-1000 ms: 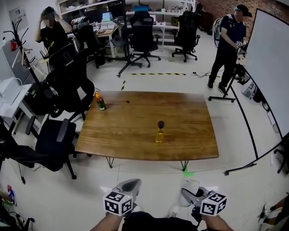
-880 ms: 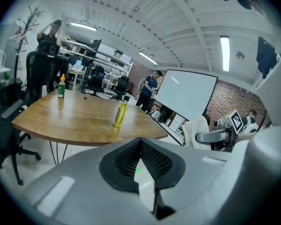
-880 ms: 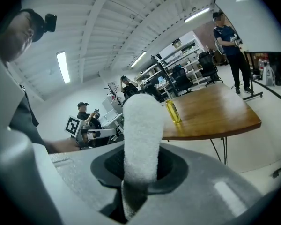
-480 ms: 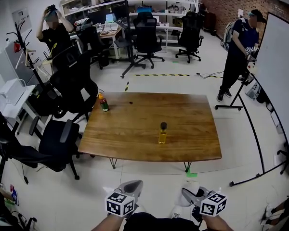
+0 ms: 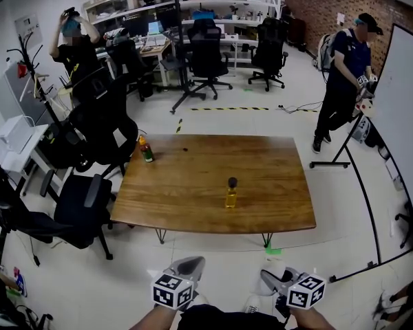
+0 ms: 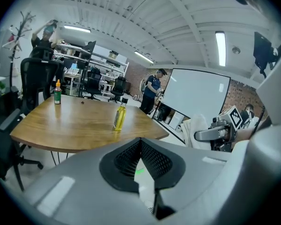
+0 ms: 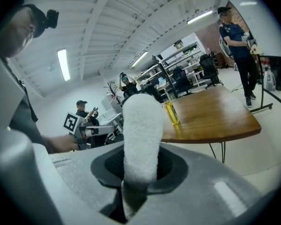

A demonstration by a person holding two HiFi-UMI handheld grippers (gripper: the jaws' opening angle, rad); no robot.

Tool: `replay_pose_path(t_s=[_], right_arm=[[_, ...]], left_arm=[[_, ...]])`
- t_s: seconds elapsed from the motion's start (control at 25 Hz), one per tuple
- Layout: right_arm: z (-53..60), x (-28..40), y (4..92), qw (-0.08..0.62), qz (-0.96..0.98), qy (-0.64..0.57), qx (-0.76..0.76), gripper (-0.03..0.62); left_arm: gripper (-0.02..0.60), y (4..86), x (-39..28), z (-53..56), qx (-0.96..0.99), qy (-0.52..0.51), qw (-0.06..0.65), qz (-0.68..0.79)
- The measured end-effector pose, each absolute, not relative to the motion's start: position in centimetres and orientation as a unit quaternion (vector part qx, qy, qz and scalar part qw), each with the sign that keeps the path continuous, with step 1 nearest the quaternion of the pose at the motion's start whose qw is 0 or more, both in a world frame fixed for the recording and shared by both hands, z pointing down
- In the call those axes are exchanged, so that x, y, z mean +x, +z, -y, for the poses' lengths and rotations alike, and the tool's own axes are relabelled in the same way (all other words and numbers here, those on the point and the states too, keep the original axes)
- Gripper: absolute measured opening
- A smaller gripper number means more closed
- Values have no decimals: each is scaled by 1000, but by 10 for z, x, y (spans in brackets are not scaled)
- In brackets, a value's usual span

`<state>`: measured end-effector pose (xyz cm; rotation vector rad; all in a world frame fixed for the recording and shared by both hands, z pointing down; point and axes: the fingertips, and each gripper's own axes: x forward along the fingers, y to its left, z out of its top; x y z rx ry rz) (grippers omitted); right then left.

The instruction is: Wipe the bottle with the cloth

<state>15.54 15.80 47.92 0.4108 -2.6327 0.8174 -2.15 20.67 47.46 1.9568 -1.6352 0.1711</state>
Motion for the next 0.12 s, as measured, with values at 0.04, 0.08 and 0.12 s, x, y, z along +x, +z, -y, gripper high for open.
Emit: replay_pose_path(t_s=[0.04, 0.08, 0.12], right_arm=[[-158, 156, 478, 177, 930, 288, 145, 71], [-159, 155, 478, 178, 930, 288, 145, 71], [-159, 155, 476, 179, 930, 287, 145, 71]], left_arm=[[17, 473, -22, -206, 734, 64, 288, 612], [17, 471, -21, -206, 735, 64, 287, 611], [17, 470, -21, -205, 736, 64, 285, 611]])
